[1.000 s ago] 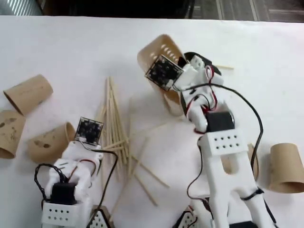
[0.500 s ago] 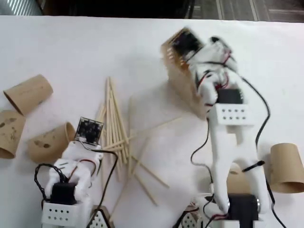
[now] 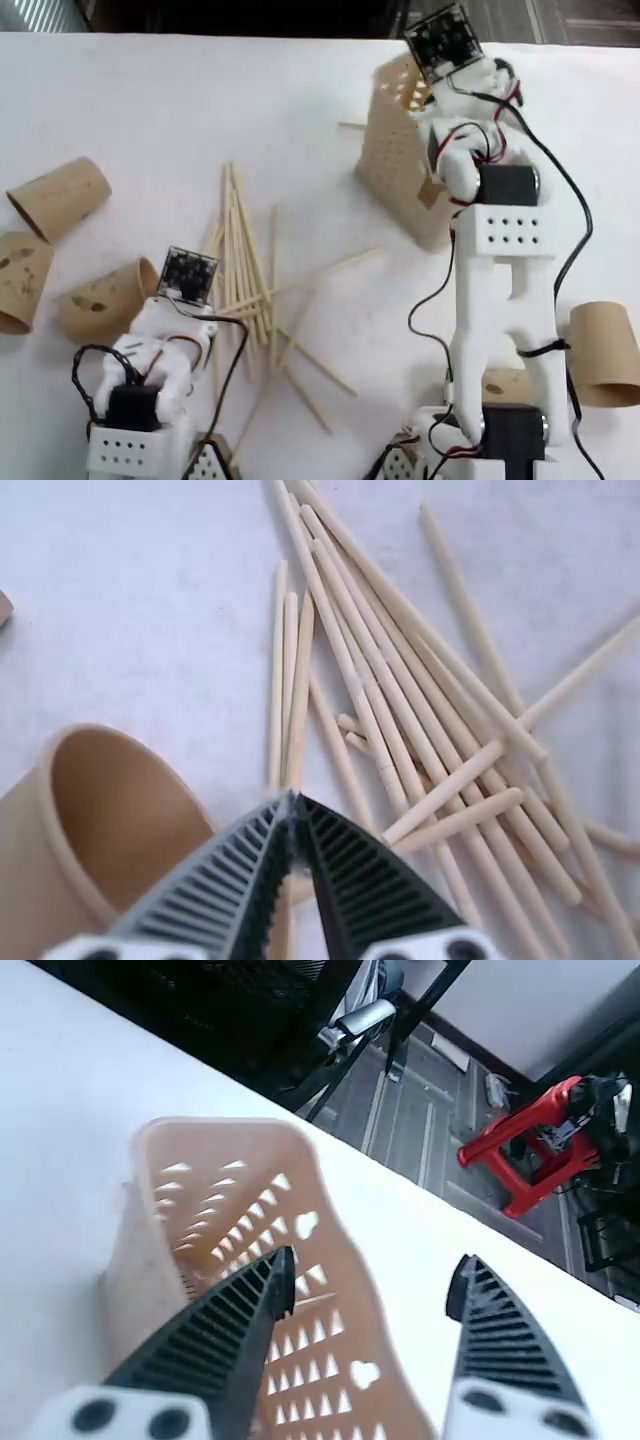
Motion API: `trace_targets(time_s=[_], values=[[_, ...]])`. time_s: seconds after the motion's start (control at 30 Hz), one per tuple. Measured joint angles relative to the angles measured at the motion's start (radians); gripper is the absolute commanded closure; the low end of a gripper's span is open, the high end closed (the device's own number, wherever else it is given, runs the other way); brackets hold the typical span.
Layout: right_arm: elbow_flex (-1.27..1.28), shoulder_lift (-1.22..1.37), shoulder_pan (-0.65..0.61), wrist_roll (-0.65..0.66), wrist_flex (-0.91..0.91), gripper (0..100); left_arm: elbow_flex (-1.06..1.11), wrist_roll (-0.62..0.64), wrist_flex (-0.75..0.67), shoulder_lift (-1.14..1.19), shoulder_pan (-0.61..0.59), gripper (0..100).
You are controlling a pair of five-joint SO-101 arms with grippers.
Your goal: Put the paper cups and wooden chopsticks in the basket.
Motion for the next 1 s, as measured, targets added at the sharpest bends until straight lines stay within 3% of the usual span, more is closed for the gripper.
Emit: trace_targets(time_s=[0.2, 0.6, 0.83, 1.0], values=[[-0.044, 0.0, -0.083, 0.0, 0.129, 74.4, 0.0, 0.0, 0.0, 0.0, 0.0, 98], [-0.077, 0.158, -0.121, -0.054, 0.14, 75.1, 0.0, 0.0, 0.0, 0.0, 0.0, 98], [-0.184, 0.333, -0.13, -0.021, 0.166, 96.8, 0.0, 0.0, 0.0, 0.0, 0.0, 98], [-0.302, 0.42, -0.161, 0.132, 0.281, 97.8, 0.0, 0.0, 0.0, 0.0, 0.0, 98]])
